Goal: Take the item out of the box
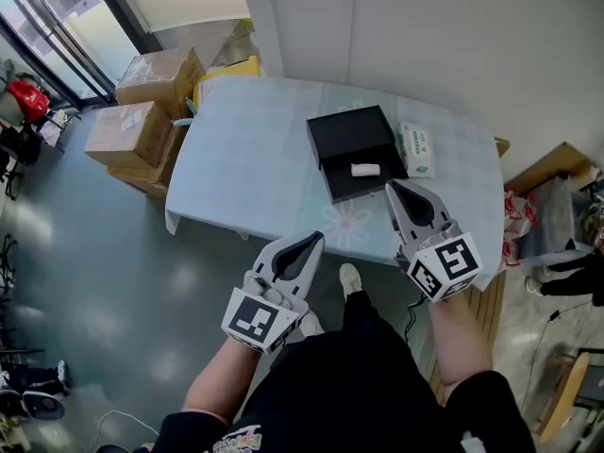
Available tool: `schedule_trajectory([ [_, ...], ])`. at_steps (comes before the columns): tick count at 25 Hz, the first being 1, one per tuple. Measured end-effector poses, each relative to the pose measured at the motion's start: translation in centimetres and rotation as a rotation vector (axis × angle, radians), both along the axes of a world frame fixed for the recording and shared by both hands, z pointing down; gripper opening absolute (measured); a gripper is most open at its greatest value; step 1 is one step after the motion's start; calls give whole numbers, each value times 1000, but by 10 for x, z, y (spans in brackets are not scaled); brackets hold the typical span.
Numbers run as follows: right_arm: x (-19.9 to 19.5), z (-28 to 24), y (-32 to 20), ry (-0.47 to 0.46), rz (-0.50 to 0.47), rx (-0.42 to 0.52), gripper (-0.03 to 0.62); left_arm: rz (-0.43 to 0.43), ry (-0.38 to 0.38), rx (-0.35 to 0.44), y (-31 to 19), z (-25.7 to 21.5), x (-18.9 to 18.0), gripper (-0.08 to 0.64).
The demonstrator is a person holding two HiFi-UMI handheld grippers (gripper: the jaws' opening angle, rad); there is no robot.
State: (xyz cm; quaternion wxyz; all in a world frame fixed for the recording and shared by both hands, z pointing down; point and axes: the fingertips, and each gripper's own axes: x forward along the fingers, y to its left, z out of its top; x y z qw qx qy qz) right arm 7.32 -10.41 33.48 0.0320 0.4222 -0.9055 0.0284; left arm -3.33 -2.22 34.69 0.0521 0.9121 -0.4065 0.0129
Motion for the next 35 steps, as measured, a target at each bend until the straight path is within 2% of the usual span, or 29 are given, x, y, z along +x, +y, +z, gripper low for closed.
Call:
schedule_trajectory([
  [3,1,6,-18,18,-20,-10,9,-26,-15,-1,-13,-1,1,9],
  [7,3,17,-42,47,-53,-30,9,-20,4,-3,-24,0,13,9],
  [24,14,80,-122,186,-162,-113,9,-33,-3,-54,-70,20,46,9],
  [35,9,142,-152,380,-291,-181,9,-74,17,-87,-94,32,55,9],
])
